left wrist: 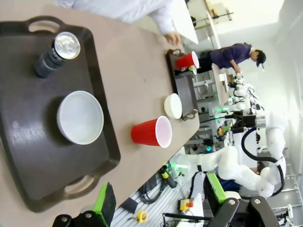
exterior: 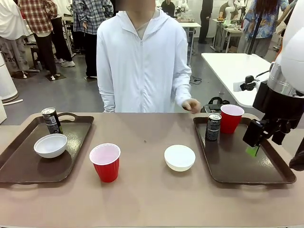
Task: Prepare tableware on both trays.
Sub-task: Pick up a Picnic Bowl from the table and place it on a Handle tray.
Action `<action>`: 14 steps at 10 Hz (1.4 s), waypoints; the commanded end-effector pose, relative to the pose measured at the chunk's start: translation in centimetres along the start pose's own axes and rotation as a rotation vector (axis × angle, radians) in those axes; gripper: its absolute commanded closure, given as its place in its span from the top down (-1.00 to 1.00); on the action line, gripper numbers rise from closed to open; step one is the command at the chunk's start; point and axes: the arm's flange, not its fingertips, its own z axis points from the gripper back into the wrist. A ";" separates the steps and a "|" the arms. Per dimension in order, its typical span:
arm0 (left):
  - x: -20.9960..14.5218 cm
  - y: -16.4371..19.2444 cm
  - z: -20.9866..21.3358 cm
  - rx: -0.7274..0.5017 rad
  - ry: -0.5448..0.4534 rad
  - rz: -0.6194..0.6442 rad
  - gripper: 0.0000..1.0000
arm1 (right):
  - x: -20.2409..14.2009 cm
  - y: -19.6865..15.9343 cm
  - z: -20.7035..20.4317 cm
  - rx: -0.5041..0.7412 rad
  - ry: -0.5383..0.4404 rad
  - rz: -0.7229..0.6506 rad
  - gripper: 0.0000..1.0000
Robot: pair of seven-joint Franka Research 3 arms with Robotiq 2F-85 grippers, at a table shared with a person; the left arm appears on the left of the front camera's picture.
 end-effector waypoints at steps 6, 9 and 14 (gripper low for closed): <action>0.0 0.0 0.5 -0.011 0.003 -0.021 1.00 | 15.2 2.0 -5.0 0.096 -0.088 -0.261 1.00; 0.0 0.0 0.5 -0.011 0.003 -0.021 1.00 | 18.8 3.4 -8.5 0.067 -0.166 -0.285 1.00; 0.0 0.0 0.5 -0.011 0.003 -0.021 1.00 | 17.9 3.6 -8.5 0.098 -0.122 -0.258 1.00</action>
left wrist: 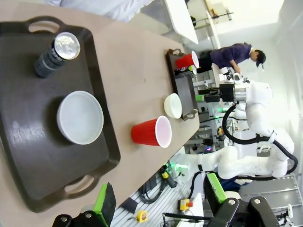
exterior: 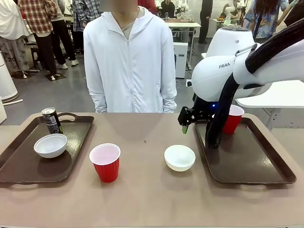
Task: Prepare tableware on both trays.
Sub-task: Pick up a Picnic Bowl from the table and place it on a Handle tray.
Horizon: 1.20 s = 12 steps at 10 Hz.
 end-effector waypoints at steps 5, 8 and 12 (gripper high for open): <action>0.0 0.1 0.4 -0.010 0.002 -0.021 1.00 | -0.4 2.0 -7.1 -0.050 0.067 0.024 1.00; 0.0 0.1 0.4 -0.010 0.002 -0.021 1.00 | 0.8 2.2 -9.5 -0.074 0.056 0.001 1.00; 0.0 0.1 0.4 -0.010 0.002 -0.021 1.00 | 1.4 2.0 -10.1 -0.055 0.060 0.018 -1.00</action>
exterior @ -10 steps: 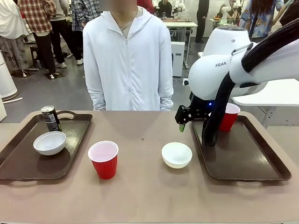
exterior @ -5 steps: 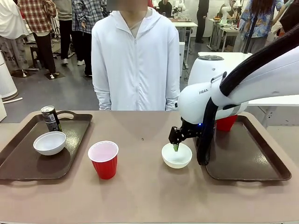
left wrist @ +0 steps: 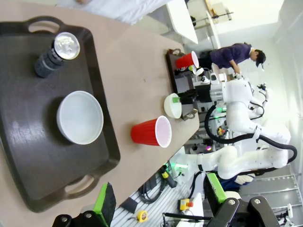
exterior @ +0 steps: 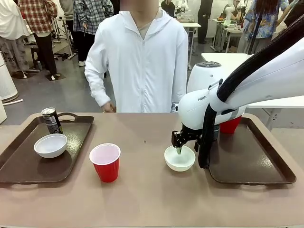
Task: Prepare tableware on both trays.
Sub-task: Pick up a Picnic Bowl from the table and place it on a Handle tray.
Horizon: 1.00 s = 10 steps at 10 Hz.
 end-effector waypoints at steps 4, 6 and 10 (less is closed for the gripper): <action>0.0 0.1 0.4 -0.010 0.001 -0.020 1.00 | 0.5 0.0 0.0 -0.014 -0.011 -0.029 -0.89; 0.0 0.1 0.4 -0.010 0.001 -0.020 1.00 | 0.3 -0.4 0.5 -0.010 -0.017 -0.032 -1.00; 0.0 0.1 0.4 -0.010 0.001 -0.020 1.00 | -1.6 -1.2 3.4 0.003 0.004 -0.004 -1.00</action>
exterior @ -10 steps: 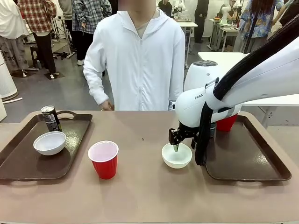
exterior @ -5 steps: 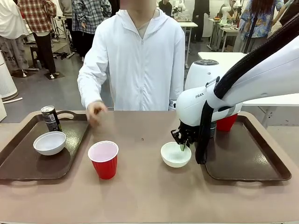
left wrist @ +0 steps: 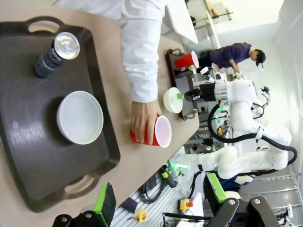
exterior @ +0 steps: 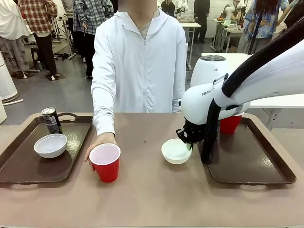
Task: Prepare tableware on both trays.
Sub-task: Pick up a Picnic Bowl from the table and place it on a Handle tray.
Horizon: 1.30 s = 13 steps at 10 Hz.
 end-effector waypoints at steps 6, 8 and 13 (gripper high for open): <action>0.0 0.1 0.4 -0.009 0.001 -0.020 1.00 | -7.8 -9.5 9.5 0.124 0.013 -0.016 -1.00; 0.0 0.1 0.4 -0.009 0.001 -0.020 1.00 | -8.5 -13.9 8.7 0.062 0.052 0.034 -1.00; 0.0 0.1 0.4 -0.009 0.001 -0.020 1.00 | -9.1 -20.3 8.0 0.025 0.037 -0.206 -1.00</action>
